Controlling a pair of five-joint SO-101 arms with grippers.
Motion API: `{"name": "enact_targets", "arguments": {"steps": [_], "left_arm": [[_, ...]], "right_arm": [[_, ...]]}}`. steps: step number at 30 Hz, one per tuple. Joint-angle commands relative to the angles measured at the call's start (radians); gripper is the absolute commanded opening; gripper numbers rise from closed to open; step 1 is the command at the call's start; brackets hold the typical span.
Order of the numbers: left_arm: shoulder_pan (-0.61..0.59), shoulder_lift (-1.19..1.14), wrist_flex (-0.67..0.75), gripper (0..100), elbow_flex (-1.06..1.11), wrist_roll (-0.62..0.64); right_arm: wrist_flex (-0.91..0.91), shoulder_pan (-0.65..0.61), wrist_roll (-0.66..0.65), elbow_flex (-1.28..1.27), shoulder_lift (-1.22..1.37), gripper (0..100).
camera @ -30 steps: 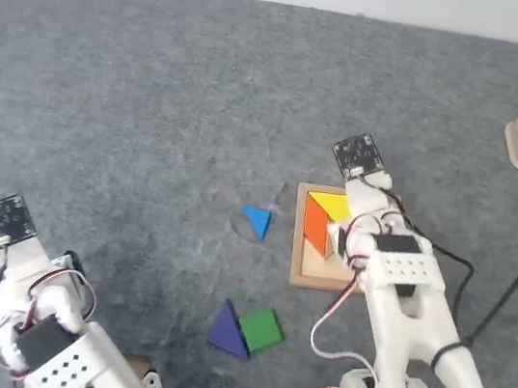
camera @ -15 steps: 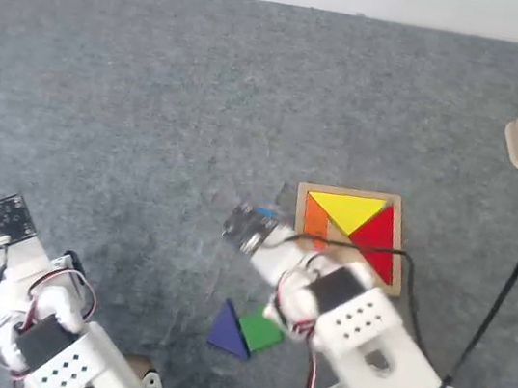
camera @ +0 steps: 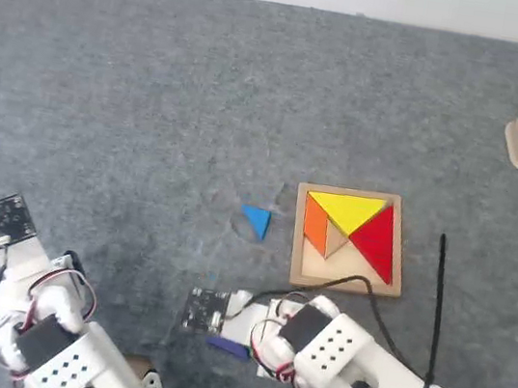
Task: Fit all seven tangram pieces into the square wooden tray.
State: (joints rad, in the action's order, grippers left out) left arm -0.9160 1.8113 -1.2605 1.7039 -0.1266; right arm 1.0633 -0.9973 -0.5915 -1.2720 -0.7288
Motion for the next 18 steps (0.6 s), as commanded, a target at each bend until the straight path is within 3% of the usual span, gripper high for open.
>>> {"name": "enact_targets", "arguments": {"steps": [1, 8, 14, 18], "left_arm": [[0.002, 0.011, -0.003, 23, -0.019, 0.009], [0.002, 0.011, -0.003, 23, -0.019, 0.009], [0.002, 0.011, -0.003, 23, -0.019, 0.009], [0.002, 0.011, -0.003, 23, -0.019, 0.009]], "right_arm": [[-0.068, -0.013, -0.057, 0.005, -0.031, 18.8], [-0.102, -0.016, -0.06, 0.015, -0.022, 31.4], [-0.097, -0.019, -0.06, 0.037, -0.024, 31.4], [-0.105, -0.119, -0.061, 0.031, -0.022, 31.4]]}}
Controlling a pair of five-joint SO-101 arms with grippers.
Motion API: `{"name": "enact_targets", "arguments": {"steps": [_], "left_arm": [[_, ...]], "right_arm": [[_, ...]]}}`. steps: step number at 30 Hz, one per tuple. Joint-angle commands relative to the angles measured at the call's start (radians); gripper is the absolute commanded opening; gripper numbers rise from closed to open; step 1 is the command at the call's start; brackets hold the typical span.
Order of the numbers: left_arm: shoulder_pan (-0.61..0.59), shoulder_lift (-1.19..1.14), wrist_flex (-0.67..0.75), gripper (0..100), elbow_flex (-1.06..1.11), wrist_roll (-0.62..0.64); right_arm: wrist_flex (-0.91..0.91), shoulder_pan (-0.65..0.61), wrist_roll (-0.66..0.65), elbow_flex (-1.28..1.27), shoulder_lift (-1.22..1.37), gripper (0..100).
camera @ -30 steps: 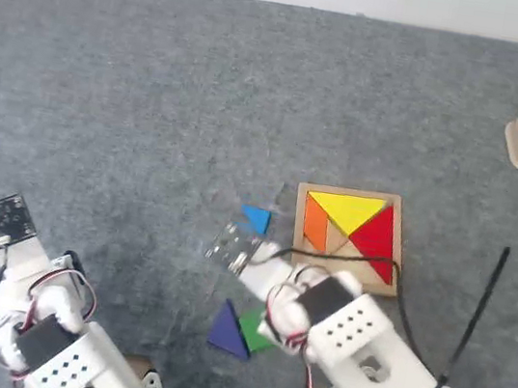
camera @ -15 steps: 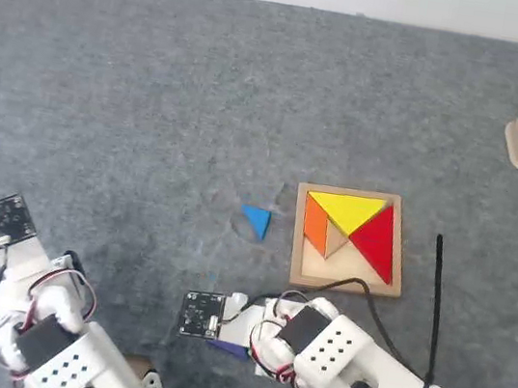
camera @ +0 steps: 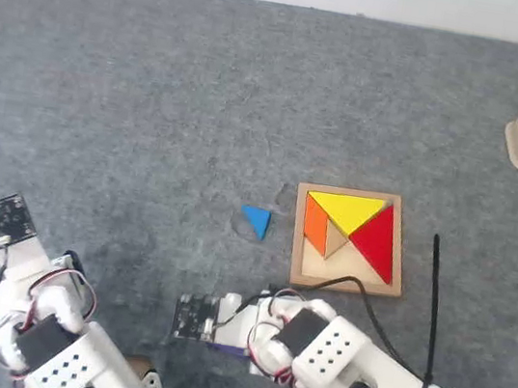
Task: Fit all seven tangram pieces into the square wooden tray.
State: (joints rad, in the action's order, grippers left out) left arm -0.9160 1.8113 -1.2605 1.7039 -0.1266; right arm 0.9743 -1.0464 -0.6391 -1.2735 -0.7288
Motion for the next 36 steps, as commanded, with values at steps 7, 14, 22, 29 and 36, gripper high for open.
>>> {"name": "enact_targets", "arguments": {"steps": [7, 14, 22, 29, 36], "left_arm": [[0.002, 0.011, -0.003, 23, -0.019, 0.009], [0.002, 0.011, -0.003, 23, -0.019, 0.009], [0.002, 0.011, -0.003, 23, -0.019, 0.009], [0.002, 0.011, -0.003, 23, -0.019, 0.009], [0.002, 0.011, -0.003, 23, -0.019, 0.009]], "right_arm": [[-0.015, -0.061, -0.051, 0.058, -0.021, 31.4], [-0.027, -0.021, -0.098, 0.06, -0.019, 31.4], [-0.03, -0.021, -0.094, 0.183, 0.245, 31.3], [-0.061, 0.002, -0.089, 0.276, 0.447, 21.7], [-0.036, 0.165, 0.026, 0.361, 0.456, 8.7]]}}
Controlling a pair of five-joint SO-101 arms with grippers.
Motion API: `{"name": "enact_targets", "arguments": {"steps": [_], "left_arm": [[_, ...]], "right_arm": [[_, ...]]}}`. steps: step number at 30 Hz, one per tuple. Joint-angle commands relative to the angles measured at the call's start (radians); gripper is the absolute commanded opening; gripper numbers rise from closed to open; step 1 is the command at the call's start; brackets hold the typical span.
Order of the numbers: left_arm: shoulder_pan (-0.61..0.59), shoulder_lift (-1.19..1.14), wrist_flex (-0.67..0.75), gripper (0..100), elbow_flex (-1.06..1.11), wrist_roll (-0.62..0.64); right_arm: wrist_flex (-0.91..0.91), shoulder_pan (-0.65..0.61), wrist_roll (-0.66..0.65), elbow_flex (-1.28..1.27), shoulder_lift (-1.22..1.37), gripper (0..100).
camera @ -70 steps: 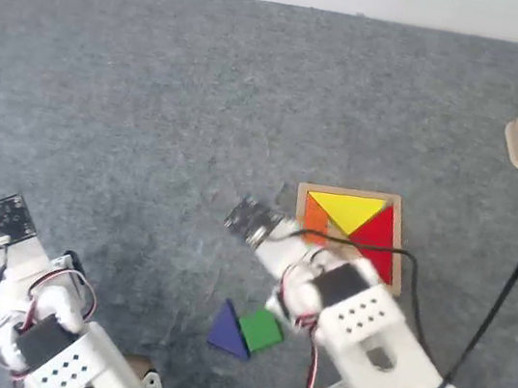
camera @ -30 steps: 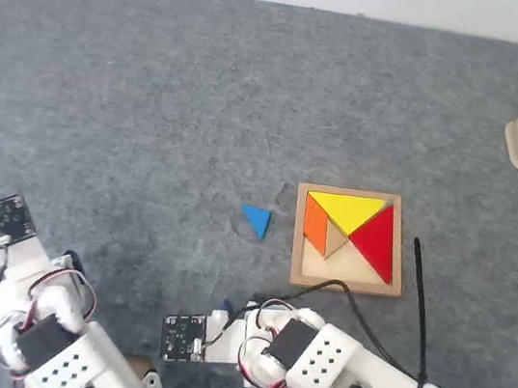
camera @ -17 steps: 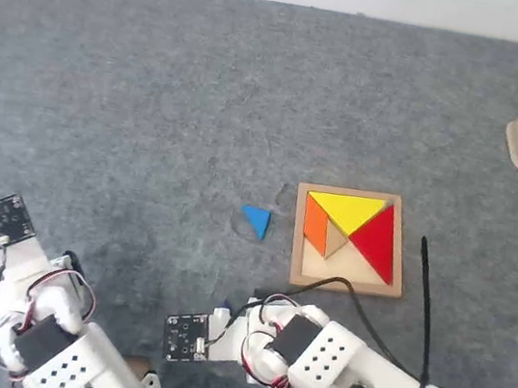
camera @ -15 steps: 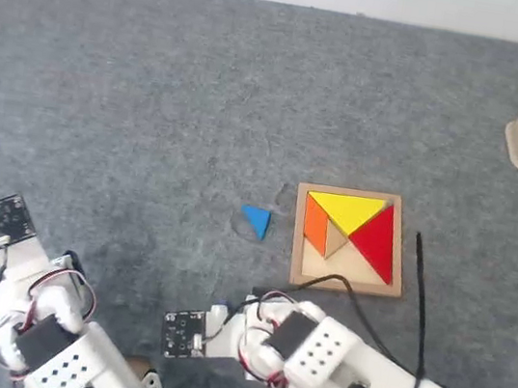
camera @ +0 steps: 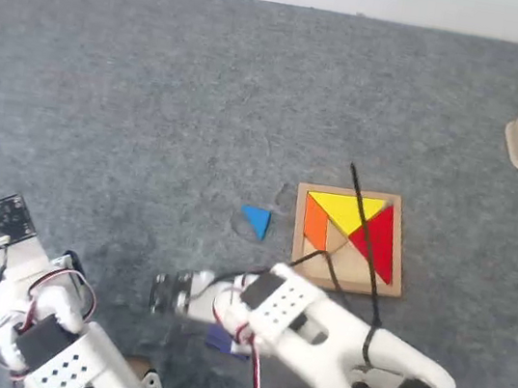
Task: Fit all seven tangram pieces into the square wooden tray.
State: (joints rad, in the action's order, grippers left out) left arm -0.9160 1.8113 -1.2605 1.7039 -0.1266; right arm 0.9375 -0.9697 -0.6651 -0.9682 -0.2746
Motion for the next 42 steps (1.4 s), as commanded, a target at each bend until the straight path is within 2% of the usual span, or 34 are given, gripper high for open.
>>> {"name": "enact_targets", "arguments": {"steps": [1, 7, 16, 18, 20, 23, 25, 34, 40, 42], "left_arm": [[0.002, 0.011, -0.003, 23, -0.019, 0.009], [0.002, 0.011, -0.003, 23, -0.019, 0.009], [0.002, 0.011, -0.003, 23, -0.019, 0.009], [0.002, 0.011, -0.003, 23, -0.019, 0.009], [0.002, 0.011, -0.003, 23, -0.019, 0.009], [0.002, 0.011, -0.003, 23, -0.019, 0.009], [0.002, 0.011, -0.003, 23, -0.019, 0.009], [0.002, 0.011, -0.003, 23, -0.019, 0.009], [0.002, 0.011, -0.003, 23, -0.019, 0.009], [0.002, 0.011, -0.003, 23, -0.019, 0.009]], "right_arm": [[0.001, 0.119, 0.071, 0.064, -0.004, 8.7], [0.002, 0.242, 0.215, 0.16, -0.005, 8.3], [0.093, 0.268, 0.362, 0.258, -0.074, 8.3], [0.116, 0.317, 0.358, 0.258, -0.12, 8.3], [0.124, 0.417, 0.339, 0.258, -0.154, 8.3], [0.117, 0.57, 0.242, 0.258, -0.159, 8.3], [0.114, 0.625, 0.167, 0.258, -0.133, 8.3], [0.012, 0.687, 0.072, 0.259, 0.087, 8.5], [0.015, 0.69, 0.051, 0.259, 0.099, 9.5], [0.016, 0.69, 0.051, 0.259, 0.099, 12.9]]}}
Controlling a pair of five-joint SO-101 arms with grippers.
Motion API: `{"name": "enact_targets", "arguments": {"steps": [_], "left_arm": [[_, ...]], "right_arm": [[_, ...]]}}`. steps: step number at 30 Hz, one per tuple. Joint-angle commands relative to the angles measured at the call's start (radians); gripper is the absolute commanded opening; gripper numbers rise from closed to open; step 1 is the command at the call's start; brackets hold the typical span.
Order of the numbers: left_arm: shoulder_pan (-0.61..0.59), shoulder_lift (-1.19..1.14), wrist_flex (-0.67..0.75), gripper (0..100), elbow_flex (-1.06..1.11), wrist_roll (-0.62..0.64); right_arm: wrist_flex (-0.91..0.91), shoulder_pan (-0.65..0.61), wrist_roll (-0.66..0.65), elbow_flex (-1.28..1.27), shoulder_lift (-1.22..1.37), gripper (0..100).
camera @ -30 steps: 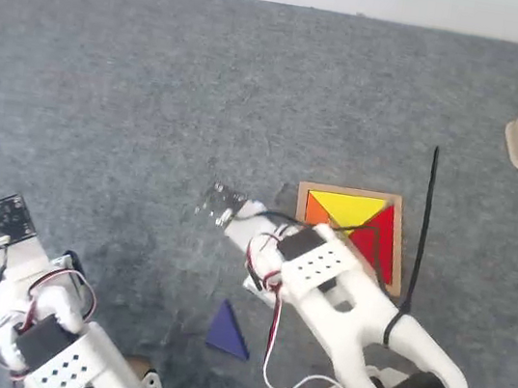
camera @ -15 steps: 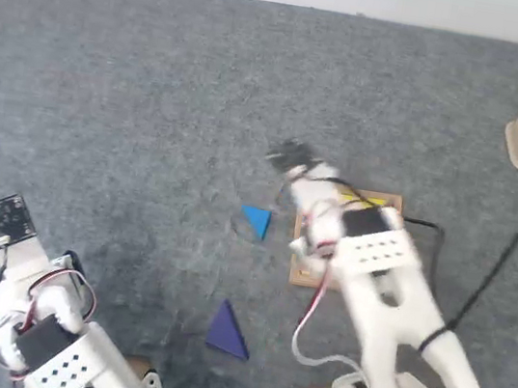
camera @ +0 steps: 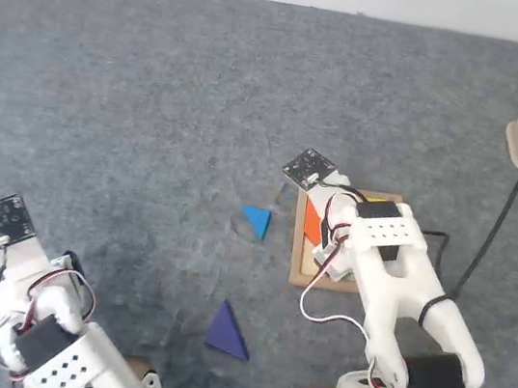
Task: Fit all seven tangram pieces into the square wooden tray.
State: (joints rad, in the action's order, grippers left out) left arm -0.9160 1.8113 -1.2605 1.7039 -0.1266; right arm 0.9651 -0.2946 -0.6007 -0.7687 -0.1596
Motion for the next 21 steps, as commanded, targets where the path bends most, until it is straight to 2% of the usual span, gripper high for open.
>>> {"name": "enact_targets", "arguments": {"steps": [1, 5, 15, 21], "left_arm": [[0.002, 0.011, -0.003, 23, -0.019, 0.009], [0.002, 0.011, -0.003, 23, -0.019, 0.009], [0.002, 0.011, -0.003, 23, -0.019, 0.009], [0.002, 0.011, -0.003, 23, -0.019, 0.009]], "right_arm": [[-0.012, 0.015, -0.014, 0.06, -0.016, 15.1], [-0.019, 0.016, 0.048, 0.06, -0.016, 22.3], [-0.019, 0.03, 0.109, 0.015, -0.173, 22.4], [-0.074, 0.07, 0.173, -0.089, -0.381, 9.3]]}}
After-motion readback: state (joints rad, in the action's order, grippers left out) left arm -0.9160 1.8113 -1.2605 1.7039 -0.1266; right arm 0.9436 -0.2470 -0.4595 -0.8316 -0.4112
